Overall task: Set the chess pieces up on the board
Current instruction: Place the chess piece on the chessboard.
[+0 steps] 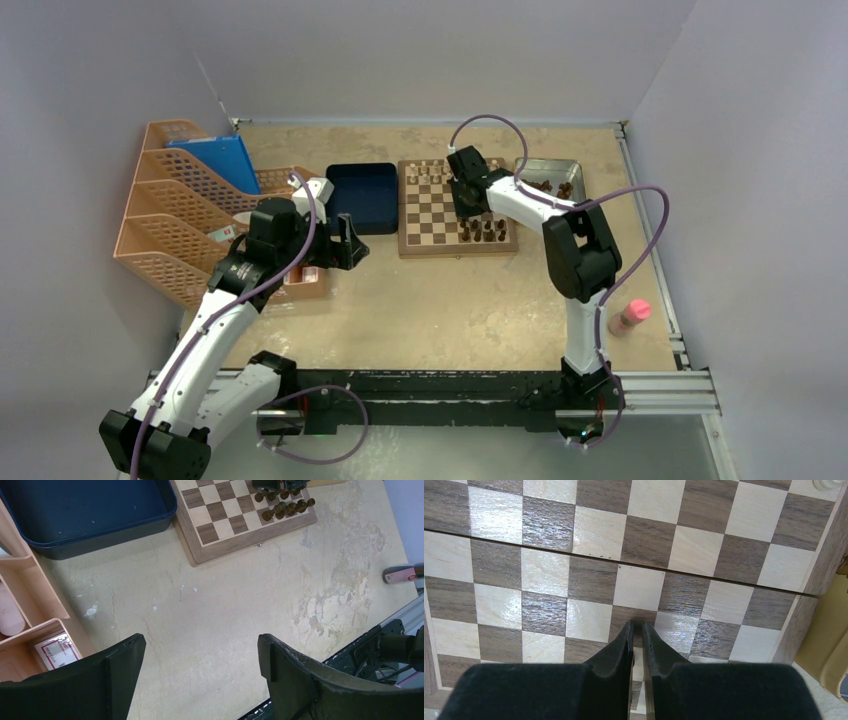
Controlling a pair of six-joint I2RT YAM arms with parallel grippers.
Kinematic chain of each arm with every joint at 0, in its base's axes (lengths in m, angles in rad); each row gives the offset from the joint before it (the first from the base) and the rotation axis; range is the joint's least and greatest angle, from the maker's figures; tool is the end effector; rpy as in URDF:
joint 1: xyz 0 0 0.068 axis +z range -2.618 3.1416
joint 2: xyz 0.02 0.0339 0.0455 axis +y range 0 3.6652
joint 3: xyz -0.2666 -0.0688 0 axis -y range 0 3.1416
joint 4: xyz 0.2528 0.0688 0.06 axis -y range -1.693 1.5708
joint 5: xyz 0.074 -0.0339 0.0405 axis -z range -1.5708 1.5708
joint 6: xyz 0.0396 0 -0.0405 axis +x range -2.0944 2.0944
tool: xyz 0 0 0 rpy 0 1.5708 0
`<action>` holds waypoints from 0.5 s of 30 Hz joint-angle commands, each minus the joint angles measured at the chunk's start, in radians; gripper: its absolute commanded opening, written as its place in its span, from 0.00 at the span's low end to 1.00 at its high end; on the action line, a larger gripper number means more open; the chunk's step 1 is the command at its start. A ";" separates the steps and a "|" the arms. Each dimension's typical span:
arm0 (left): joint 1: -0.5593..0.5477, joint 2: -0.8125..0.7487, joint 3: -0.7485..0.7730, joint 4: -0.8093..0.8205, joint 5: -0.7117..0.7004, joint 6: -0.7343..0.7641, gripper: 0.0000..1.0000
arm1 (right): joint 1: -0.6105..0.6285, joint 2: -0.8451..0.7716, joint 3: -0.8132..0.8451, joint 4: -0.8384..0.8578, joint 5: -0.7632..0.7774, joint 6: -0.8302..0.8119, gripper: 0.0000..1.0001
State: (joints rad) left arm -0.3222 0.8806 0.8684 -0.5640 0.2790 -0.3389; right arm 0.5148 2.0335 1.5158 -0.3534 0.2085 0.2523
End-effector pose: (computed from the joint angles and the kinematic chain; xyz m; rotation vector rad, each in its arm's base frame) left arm 0.1841 -0.0730 0.3149 0.1489 2.1957 -0.6780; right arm 0.4053 0.2198 0.1928 -0.2248 2.4083 0.0955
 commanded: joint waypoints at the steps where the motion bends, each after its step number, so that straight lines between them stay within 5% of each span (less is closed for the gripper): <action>1: -0.004 -0.008 -0.001 0.021 -0.008 0.003 0.83 | 0.002 -0.063 -0.008 -0.007 -0.022 -0.016 0.14; 15: -0.005 -0.010 -0.002 0.021 -0.008 0.003 0.83 | 0.006 -0.078 -0.031 -0.012 -0.017 -0.017 0.13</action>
State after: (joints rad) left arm -0.3222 0.8806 0.8684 -0.5640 0.2794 -0.3389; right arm 0.5159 2.0182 1.4956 -0.3546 0.1905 0.2451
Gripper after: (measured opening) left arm 0.829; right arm 0.138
